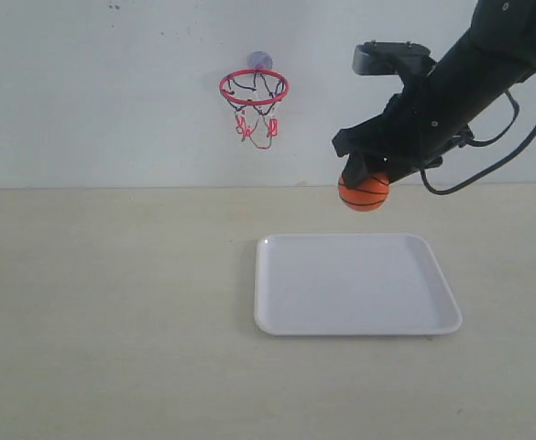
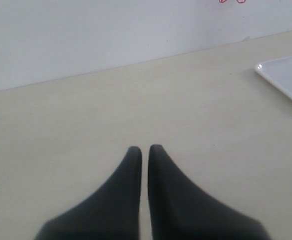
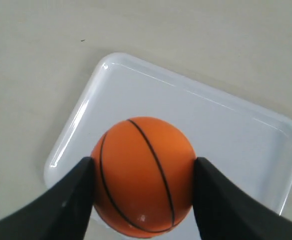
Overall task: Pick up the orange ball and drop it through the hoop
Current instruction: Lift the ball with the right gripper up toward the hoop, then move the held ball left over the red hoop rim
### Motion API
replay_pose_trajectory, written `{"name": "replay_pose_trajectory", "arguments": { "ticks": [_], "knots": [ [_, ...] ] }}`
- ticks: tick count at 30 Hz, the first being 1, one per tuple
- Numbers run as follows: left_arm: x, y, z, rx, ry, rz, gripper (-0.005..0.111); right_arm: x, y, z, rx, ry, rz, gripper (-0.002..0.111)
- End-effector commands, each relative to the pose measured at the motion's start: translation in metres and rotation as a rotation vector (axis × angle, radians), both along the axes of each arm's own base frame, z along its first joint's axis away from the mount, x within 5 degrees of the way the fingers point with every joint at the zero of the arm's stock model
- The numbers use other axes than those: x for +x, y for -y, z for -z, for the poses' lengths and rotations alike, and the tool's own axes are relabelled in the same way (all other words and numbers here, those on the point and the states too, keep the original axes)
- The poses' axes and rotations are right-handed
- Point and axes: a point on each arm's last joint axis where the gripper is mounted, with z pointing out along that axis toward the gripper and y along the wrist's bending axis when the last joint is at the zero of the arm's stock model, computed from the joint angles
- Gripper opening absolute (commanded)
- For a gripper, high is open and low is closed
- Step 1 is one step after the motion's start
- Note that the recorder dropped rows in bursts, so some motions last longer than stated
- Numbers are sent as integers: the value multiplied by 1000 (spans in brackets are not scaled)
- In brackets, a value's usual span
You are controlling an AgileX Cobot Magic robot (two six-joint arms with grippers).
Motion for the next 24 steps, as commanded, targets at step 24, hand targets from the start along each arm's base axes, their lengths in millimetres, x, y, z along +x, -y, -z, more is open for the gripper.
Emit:
{"name": "replay_pose_trajectory", "arguments": {
  "ticks": [24],
  "knots": [
    [0,0,-2,6,13,0,4,75,-17,-15,313,490,204,0]
  ]
}}
